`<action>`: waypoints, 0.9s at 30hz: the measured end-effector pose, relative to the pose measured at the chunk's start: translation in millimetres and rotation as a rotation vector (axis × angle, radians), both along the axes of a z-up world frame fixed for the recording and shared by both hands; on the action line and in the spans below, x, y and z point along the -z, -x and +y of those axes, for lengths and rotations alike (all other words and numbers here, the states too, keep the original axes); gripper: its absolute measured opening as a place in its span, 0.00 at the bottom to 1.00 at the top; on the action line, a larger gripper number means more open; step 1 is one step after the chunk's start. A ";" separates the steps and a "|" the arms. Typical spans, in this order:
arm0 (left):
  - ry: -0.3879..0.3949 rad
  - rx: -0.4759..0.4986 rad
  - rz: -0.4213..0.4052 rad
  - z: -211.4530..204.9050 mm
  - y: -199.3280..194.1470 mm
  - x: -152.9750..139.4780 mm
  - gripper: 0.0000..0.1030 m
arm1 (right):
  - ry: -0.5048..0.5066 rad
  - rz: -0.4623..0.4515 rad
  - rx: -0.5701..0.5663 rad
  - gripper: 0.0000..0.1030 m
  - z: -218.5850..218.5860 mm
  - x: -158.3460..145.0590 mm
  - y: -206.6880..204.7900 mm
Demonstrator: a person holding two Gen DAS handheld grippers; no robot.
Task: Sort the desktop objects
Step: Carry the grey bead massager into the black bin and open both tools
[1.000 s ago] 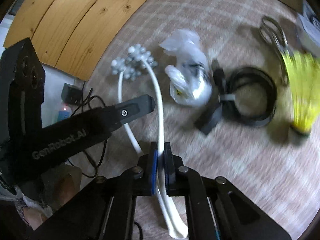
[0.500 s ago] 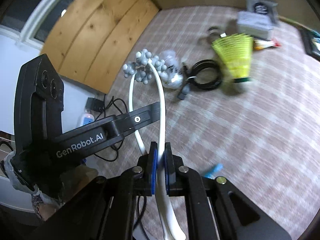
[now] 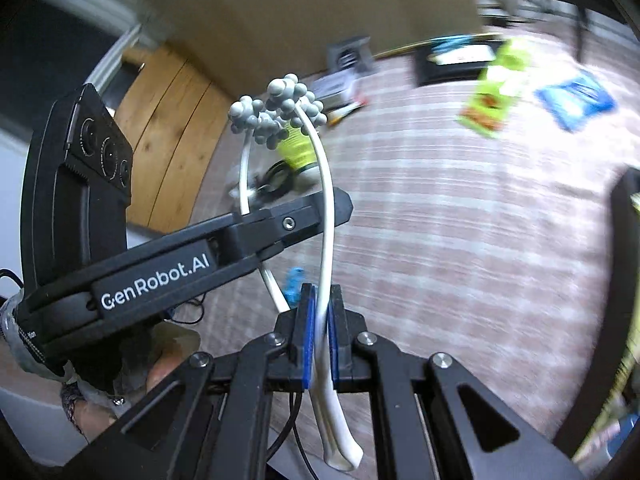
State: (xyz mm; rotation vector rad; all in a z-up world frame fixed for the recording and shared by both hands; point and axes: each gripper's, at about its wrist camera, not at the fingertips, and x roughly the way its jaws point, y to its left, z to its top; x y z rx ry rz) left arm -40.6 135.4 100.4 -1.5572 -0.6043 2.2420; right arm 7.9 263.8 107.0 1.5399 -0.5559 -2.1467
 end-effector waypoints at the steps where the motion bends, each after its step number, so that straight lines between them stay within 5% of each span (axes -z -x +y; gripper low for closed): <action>1: 0.000 0.031 0.003 14.5 -1.5 -2.2 0.16 | 0.001 0.001 0.023 0.06 12.9 -1.5 -5.0; 16: 0.034 0.433 0.020 235.5 -39.9 -16.2 0.16 | -0.057 -0.004 0.353 0.06 203.2 -16.4 -101.9; 27: 0.070 0.612 0.042 342.7 -76.5 -25.1 0.16 | -0.109 -0.004 0.545 0.06 281.1 -15.9 -155.6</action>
